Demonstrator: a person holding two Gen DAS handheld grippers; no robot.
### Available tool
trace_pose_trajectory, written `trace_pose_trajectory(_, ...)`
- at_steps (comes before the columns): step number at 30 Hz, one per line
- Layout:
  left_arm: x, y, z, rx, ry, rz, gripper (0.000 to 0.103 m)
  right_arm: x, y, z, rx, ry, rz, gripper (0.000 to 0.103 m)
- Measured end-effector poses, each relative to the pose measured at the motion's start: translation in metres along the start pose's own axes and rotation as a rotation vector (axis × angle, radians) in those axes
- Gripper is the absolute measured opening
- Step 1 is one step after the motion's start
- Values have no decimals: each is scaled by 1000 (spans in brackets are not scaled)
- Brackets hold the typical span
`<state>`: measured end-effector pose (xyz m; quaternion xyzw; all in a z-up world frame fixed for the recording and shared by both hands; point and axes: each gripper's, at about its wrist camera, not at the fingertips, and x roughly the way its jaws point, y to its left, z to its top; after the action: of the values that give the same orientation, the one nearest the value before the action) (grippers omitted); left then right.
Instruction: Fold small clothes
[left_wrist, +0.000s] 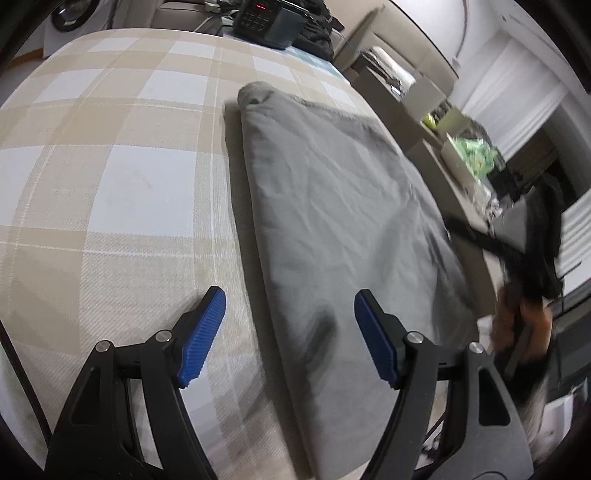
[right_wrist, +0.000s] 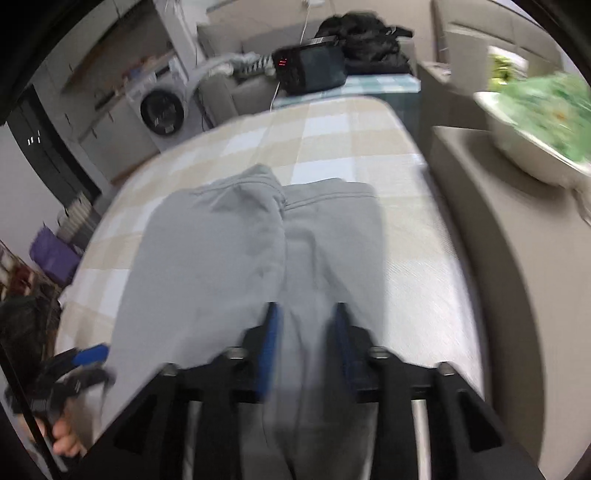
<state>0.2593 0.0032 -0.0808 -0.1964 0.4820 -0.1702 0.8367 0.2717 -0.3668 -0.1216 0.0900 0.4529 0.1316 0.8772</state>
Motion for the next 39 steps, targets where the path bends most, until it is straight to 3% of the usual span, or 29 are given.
trace_pose_trajectory(2,4,0,6,-16,-4,-12,69,-23,-13,-22,42,-36,1,64)
trace_pose_trajectory(8,24,-3,30,-57,5,-61,64,-35,-41,-79,141,46,15,63)
trace_pose_trajectory(10,30,-5,37,-68,4,-63,64,-43,-39,-91,122,19,44,63)
trace_pose_trajectory(13,38,-5,47,-80,21,-65,64,-46,-37,-101,131,24,121,63)
trace_pose_trajectory(19,63,1,101,-107,97,-51,64,-43,-20,-108,77,2,117,53)
trace_pose_trajectory(25,94,19,166,-164,79,-43,62,-41,-15,-114,55,-16,115,52)
trace_pose_trajectory(26,98,21,172,-171,76,-47,60,-42,-17,-114,57,-14,118,52)
trace_pose_trajectory(28,109,23,188,-176,71,-34,44,-42,-20,-116,53,-13,127,52)
trace_pose_trajectory(29,112,25,194,-174,67,-32,29,-42,-20,-116,53,-16,130,52)
trace_pose_trajectory(30,115,26,199,-171,63,-48,21,-42,-21,-116,50,-18,133,52)
trace_pose_trajectory(36,113,12,221,-83,-13,-109,20,-47,-23,-122,51,-22,153,53)
trace_pose_trajectory(39,119,16,229,-104,-5,-63,24,-49,-25,-123,56,-22,162,53)
